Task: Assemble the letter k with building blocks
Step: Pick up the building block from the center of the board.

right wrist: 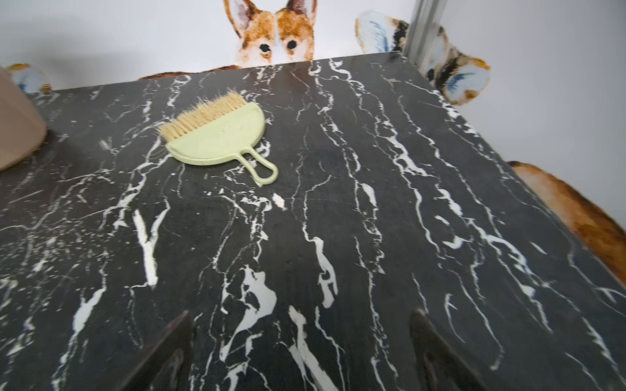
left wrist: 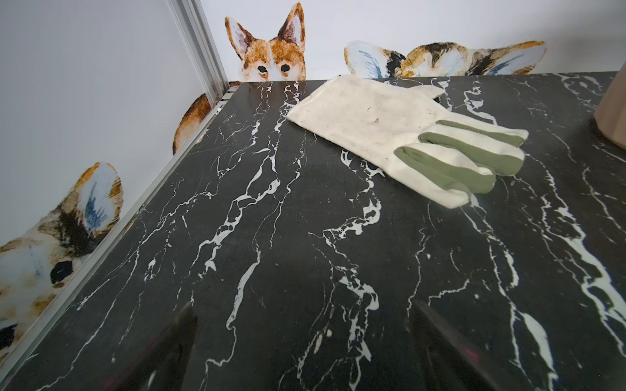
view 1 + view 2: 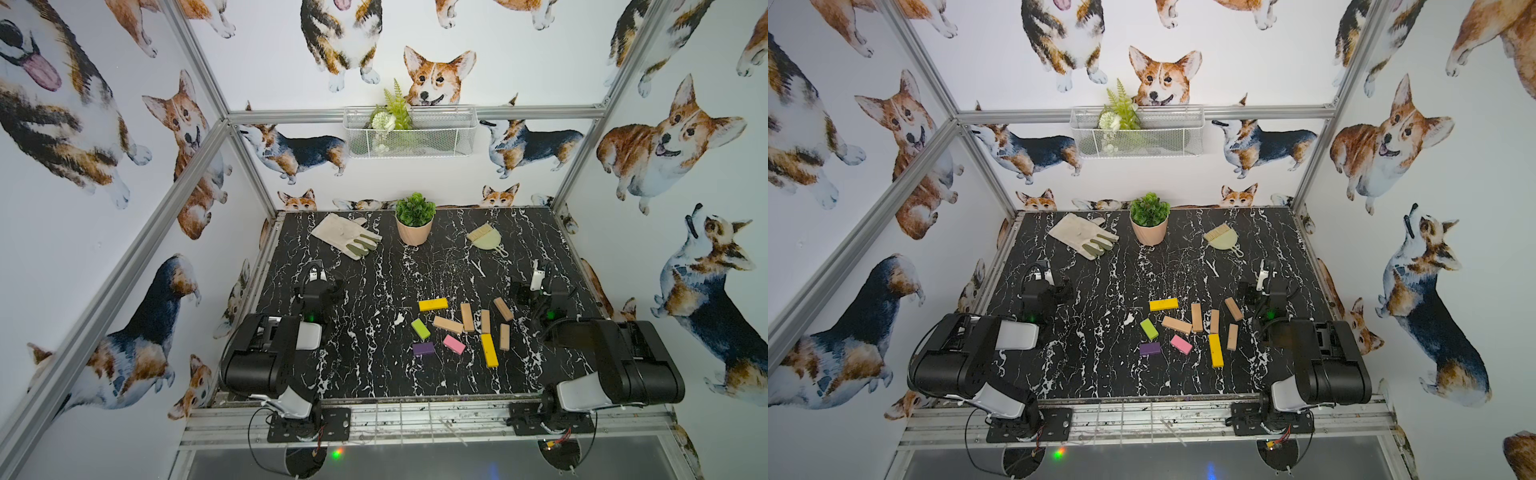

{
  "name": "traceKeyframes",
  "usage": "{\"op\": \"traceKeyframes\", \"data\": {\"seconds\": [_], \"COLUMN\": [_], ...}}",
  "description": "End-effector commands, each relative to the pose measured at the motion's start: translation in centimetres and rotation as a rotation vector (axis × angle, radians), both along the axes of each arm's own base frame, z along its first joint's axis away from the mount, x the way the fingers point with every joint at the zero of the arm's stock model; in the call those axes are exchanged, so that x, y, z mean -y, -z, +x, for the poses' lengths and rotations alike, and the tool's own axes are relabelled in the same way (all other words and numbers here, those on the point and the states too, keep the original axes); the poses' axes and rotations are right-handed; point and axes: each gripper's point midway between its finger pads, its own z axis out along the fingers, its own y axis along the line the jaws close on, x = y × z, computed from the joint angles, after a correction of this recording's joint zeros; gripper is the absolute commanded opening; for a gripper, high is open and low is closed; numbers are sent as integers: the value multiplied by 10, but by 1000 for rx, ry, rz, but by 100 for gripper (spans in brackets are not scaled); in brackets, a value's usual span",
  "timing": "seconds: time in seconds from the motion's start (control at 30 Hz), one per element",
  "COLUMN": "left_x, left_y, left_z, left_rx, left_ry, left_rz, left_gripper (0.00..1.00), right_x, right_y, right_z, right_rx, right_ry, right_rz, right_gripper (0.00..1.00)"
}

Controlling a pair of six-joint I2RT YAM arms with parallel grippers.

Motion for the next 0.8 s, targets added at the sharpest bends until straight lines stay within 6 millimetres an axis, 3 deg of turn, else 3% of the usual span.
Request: {"op": "traceKeyframes", "data": {"seconds": [0.0,0.37,0.4,0.47,0.53,0.67,0.73,0.77], "left_x": [1,1,1,1,1,11,39,39], "left_y": [-12,-12,-11,-11,-12,-11,-9,-10], "left_z": [5,5,5,5,5,6,5,4], "left_rx": [47,46,46,45,46,43,37,45], "left_ry": [7,7,8,7,8,75,255,255], "left_rz": [4,4,4,4,4,-1,-5,-5], "left_gripper": [100,100,100,100,100,100,100,100], "right_x": [22,11,7,-28,-33,-28,2,3], "right_y": [-20,-17,-18,-16,-17,-16,-14,-15], "right_z": [2,5,6,7,4,5,10,9], "right_rx": [90,74,75,64,66,69,49,58], "right_ry": [151,80,48,-178,-234,-206,-9,-9], "right_rz": [-33,-33,-30,-6,20,18,26,19], "right_gripper": [100,99,99,99,97,100,100,100]}}
